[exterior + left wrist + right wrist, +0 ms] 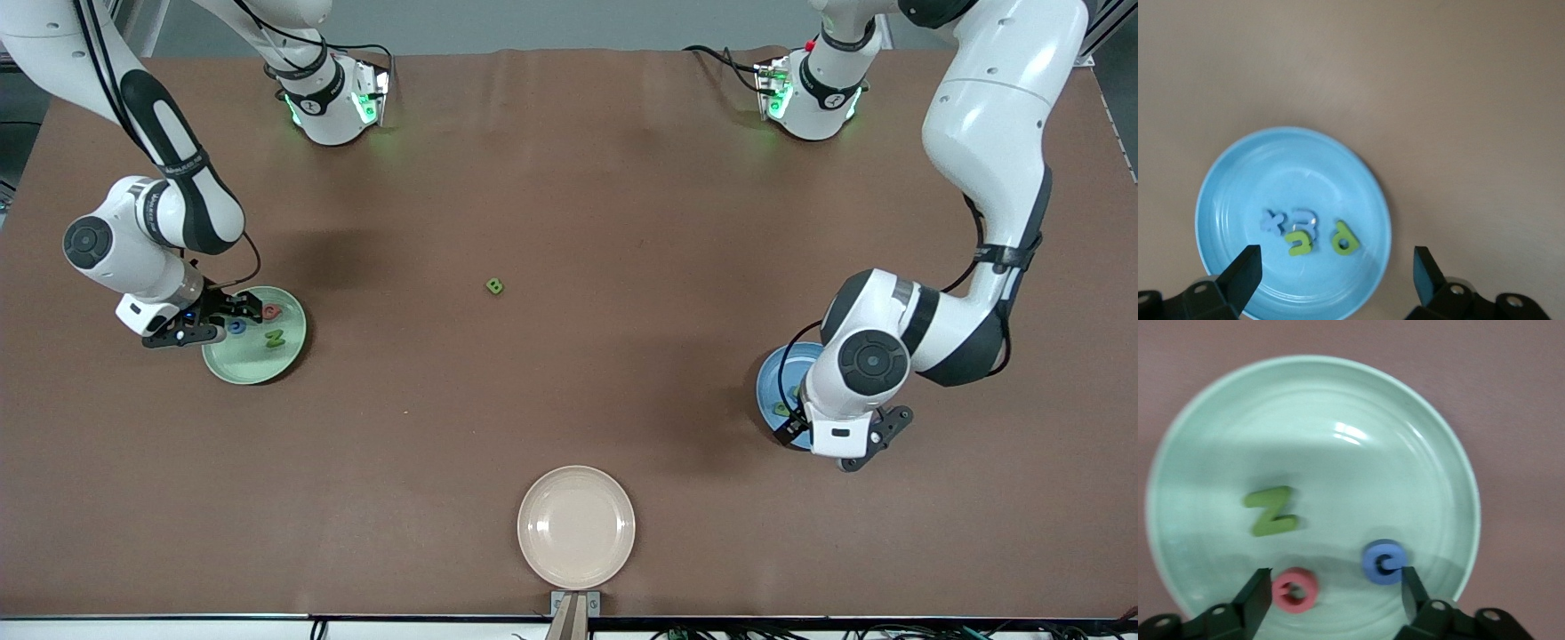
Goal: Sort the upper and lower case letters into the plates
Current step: 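Withdraw the left gripper to rest while the right gripper reaches the green B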
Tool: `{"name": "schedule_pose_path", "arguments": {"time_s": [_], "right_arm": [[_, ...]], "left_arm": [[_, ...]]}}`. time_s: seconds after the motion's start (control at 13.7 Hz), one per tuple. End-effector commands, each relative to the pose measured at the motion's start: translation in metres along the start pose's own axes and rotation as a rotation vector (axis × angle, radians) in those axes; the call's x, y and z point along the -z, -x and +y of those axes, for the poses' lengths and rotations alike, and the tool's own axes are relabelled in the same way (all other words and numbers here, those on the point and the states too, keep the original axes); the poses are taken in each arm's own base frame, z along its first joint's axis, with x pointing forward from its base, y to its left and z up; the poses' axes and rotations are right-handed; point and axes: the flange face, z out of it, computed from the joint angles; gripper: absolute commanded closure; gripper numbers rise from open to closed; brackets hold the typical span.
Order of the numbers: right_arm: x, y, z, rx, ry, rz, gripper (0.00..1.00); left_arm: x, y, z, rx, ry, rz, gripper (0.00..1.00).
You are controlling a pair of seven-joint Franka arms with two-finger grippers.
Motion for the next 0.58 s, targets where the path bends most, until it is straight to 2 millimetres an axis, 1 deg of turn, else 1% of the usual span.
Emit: {"name": "schedule_pose_path", "arguments": {"time_s": [0.0,0.07,0.15,0.22,0.29,0.37,0.44,0.51], "right_arm": [[0.04,-0.002,-0.059,-0.054,0.009,-0.022,0.01],[0.048,-0.004,-0.083,-0.085,0.013,-0.034,0.01],[0.054,-0.006,-0.113,-0.112,0.02,-0.036,0.01],[0.054,-0.008,-0.14,-0.138,0.026,-0.036,0.01],[0.054,-0.009,-0.164,-0.183,0.029,-0.035,0.01],[0.053,-0.009,-0.196,-0.242,0.031,-0.03,0.01],[0.052,-0.007,-0.219,-0.32,0.031,-0.025,0.01],[0.051,-0.003,-0.25,-0.406,0.026,-0.024,0.01]], "left_arm": [[0.064,-0.007,-0.012,-0.155,0.029,0.069,0.0],[0.078,-0.015,-0.022,-0.213,0.025,0.085,0.0],[0.09,-0.021,-0.031,-0.257,0.014,0.091,0.0],[0.103,-0.025,-0.04,-0.285,0.002,0.1,0.0],[0.117,-0.025,-0.046,-0.323,-0.012,0.108,0.0],[0.135,-0.025,-0.055,-0.358,-0.032,0.116,0.0],[0.154,-0.023,-0.061,-0.386,-0.042,0.128,0.0],[0.171,-0.021,-0.068,-0.412,-0.052,0.134,0.0]]}}
